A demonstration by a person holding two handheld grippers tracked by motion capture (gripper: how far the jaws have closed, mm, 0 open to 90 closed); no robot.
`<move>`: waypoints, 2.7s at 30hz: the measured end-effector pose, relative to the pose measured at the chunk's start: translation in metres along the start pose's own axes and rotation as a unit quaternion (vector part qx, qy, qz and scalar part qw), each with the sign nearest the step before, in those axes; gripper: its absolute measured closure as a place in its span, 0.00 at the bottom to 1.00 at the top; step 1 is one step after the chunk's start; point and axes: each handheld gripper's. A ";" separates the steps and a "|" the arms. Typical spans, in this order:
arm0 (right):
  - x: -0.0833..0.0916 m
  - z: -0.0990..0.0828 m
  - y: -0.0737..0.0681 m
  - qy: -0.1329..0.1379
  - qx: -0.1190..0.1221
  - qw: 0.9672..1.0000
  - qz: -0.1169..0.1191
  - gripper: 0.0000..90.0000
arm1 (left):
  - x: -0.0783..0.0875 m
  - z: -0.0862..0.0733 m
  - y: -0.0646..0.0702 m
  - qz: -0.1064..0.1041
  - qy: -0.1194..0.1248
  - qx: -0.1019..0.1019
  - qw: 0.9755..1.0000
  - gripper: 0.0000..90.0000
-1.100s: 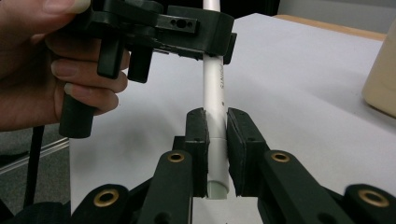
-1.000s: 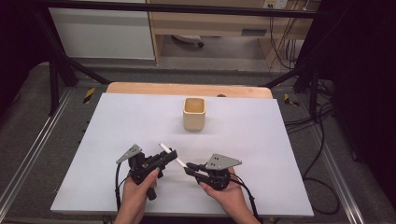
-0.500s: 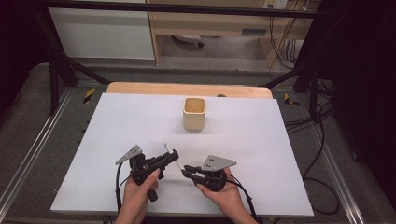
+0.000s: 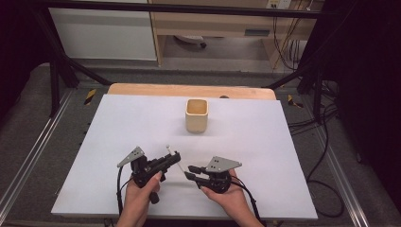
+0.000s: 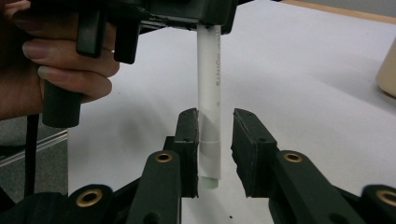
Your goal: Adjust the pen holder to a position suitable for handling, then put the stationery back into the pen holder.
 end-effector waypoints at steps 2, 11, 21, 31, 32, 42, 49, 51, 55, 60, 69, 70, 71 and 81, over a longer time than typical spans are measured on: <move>0.002 0.001 0.001 0.000 -0.002 1.000 -0.002 0.77 | 0.001 0.001 0.000 0.005 0.001 -0.006 1.000 0.88; 0.006 0.003 0.008 -0.008 -0.005 1.000 -0.025 0.60 | 0.002 0.004 0.002 0.016 -0.001 -0.036 0.999 0.87; 0.010 0.006 0.014 -0.019 -0.008 0.998 -0.055 0.34 | 0.003 0.005 0.003 0.023 0.001 -0.051 0.998 0.88; 0.014 0.005 0.024 -0.038 -0.009 0.996 -0.083 0.07 | 0.004 0.007 0.004 0.029 0.002 -0.060 0.998 0.88; 0.014 0.005 0.024 -0.037 -0.007 0.996 -0.085 0.06 | 0.004 0.007 0.004 0.030 0.003 -0.062 0.998 0.87; 0.027 0.008 0.035 -0.020 -0.002 0.995 -0.096 0.04 | 0.005 0.009 0.006 0.037 0.000 -0.084 0.996 0.88; 0.043 0.012 0.045 -0.028 -0.009 0.993 -0.111 0.04 | 0.007 0.011 0.006 0.048 0.002 -0.101 0.994 0.87; 0.049 0.013 0.050 -0.029 -0.010 0.993 -0.116 0.03 | 0.007 0.012 0.007 0.050 0.003 -0.109 0.993 0.87; 0.065 0.012 0.058 -0.033 -0.008 0.990 -0.138 0.03 | 0.010 0.013 0.010 0.053 -0.002 -0.129 0.990 0.87; 0.093 0.006 0.063 -0.031 -0.018 0.987 -0.160 0.03 | 0.014 0.016 0.014 0.055 -0.005 -0.143 0.988 0.87; 0.129 -0.011 0.061 -0.043 -0.024 0.983 -0.175 0.03 | 0.011 0.030 0.018 0.057 -0.008 -0.149 0.987 0.87; 0.130 -0.013 0.062 -0.043 -0.028 0.983 -0.176 0.03 | 0.009 0.031 0.019 0.057 -0.011 -0.152 0.987 0.87; 0.130 -0.014 0.063 -0.041 -0.034 0.983 -0.177 0.03 | 0.006 0.032 0.019 0.056 -0.012 -0.152 0.987 0.87; 0.128 -0.017 0.069 -0.027 -0.054 0.979 -0.194 0.03 | -0.024 0.049 0.023 0.036 -0.028 -0.136 0.990 0.87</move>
Point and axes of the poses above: each handheld gripper's, and its own axes: x roughly backward along the jaws, z roughly out of its top, y roughly to its right, and after that the axes turned 11 degrees about y, right-handed
